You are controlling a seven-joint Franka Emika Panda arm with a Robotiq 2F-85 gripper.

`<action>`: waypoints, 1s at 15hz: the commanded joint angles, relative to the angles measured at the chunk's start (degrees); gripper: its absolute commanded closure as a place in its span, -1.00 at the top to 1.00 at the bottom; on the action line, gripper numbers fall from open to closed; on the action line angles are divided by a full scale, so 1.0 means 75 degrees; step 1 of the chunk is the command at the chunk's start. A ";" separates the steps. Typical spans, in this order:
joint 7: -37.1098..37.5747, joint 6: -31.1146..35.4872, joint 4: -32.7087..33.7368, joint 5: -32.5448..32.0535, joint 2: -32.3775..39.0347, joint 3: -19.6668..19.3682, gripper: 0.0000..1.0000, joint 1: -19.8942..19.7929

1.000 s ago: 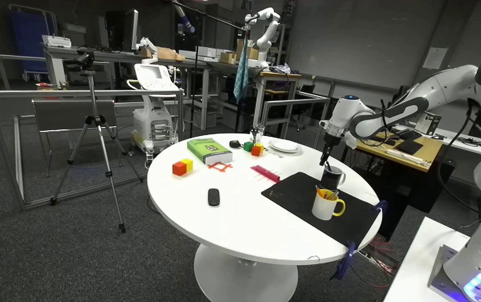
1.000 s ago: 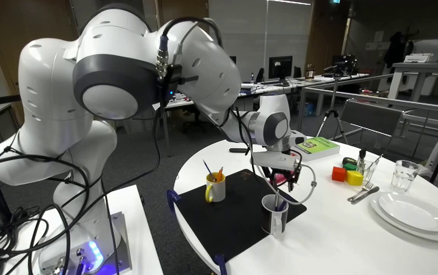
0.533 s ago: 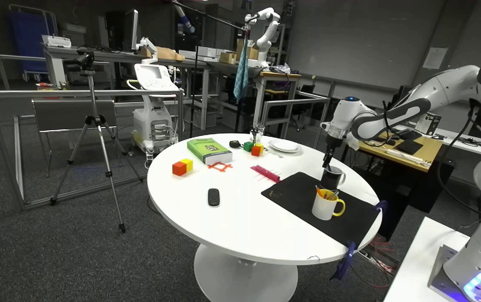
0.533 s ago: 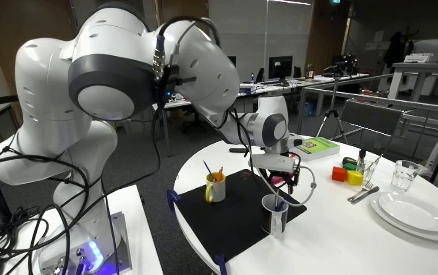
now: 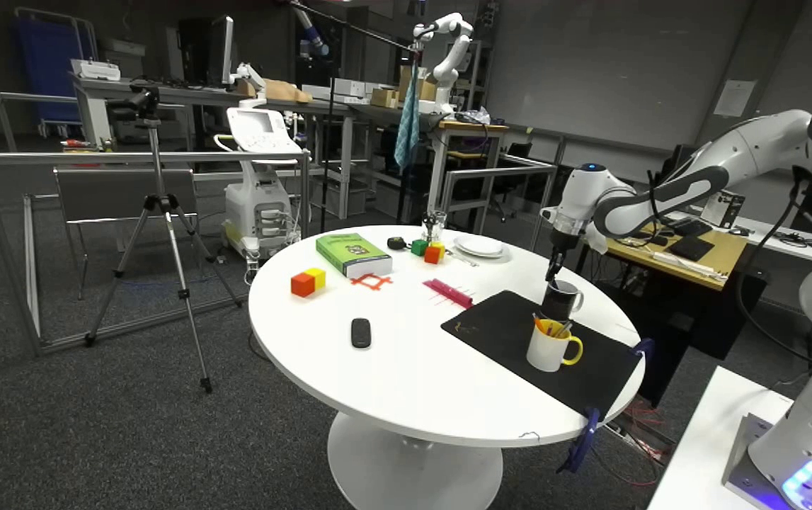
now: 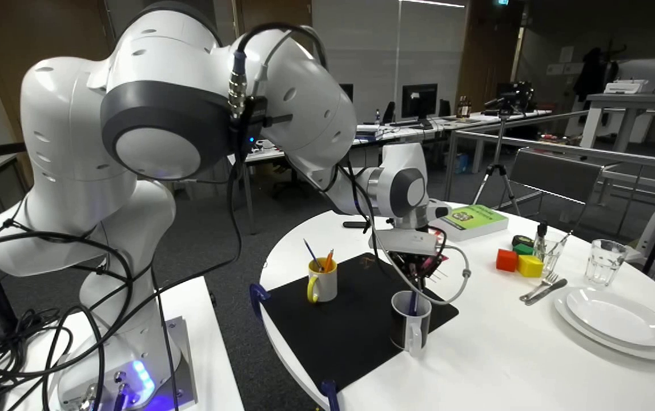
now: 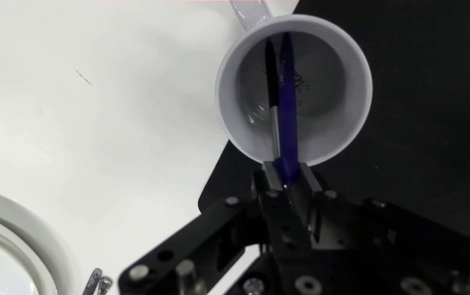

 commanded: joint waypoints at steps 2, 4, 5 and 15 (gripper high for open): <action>0.0284 -0.0358 -0.0064 -0.0351 -0.0057 0.0310 -0.94 -0.0193; 0.0289 -0.0371 -0.0056 -0.0381 -0.0065 0.0334 -1.00 -0.0187; 0.0285 -0.0367 -0.0071 -0.0395 -0.0053 0.0365 -0.97 -0.0212; 0.0276 -0.0030 -0.0417 -0.0294 0.0183 0.1331 -0.97 -0.1273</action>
